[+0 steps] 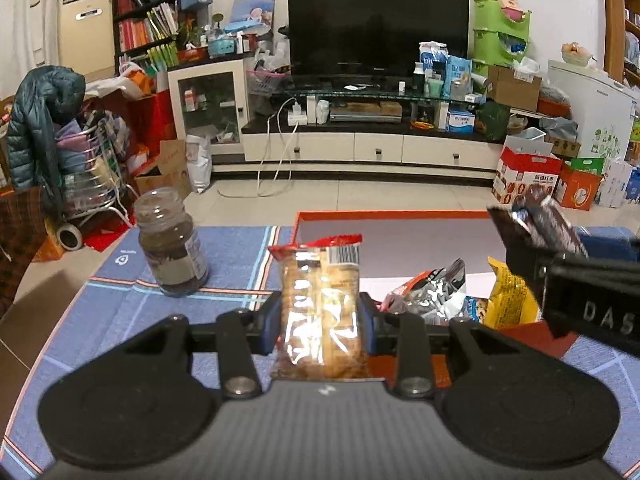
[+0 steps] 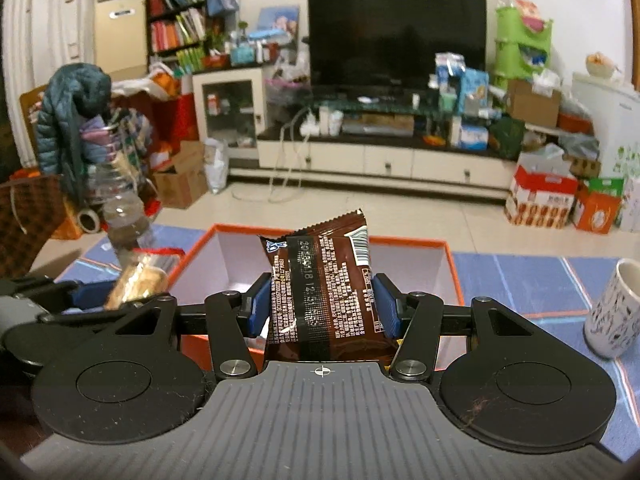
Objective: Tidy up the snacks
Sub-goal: 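Carry the pastry bag and chocolate bar over the orange box with both grippers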
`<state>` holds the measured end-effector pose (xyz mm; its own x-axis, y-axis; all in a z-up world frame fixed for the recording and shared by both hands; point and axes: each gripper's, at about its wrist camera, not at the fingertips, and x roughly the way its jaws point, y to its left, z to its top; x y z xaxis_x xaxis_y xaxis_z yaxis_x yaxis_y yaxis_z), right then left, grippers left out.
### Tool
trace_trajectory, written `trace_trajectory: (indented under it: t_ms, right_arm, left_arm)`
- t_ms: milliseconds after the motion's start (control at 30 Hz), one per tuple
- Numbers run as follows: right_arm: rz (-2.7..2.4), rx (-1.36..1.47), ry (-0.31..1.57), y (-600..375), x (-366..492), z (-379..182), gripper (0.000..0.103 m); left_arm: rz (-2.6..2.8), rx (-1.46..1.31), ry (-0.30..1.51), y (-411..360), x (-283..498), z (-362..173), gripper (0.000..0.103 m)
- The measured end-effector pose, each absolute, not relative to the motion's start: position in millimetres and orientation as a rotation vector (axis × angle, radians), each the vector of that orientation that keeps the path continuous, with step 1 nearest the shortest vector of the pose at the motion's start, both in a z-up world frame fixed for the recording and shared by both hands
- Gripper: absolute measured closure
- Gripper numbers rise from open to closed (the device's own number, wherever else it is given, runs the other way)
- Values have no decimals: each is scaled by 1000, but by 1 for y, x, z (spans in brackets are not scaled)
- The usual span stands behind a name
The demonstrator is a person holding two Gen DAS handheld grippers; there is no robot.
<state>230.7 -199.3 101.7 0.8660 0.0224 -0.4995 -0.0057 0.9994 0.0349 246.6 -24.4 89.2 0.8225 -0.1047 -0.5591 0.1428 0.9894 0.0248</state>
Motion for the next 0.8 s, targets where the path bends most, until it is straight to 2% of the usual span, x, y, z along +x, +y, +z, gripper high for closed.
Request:
trace_trajectory:
  t_ms: [800]
  right_arm:
    - [-43, 82, 581, -225, 257, 76, 62]
  left_arm:
    - [-126, 27, 611, -42, 276, 78, 70]
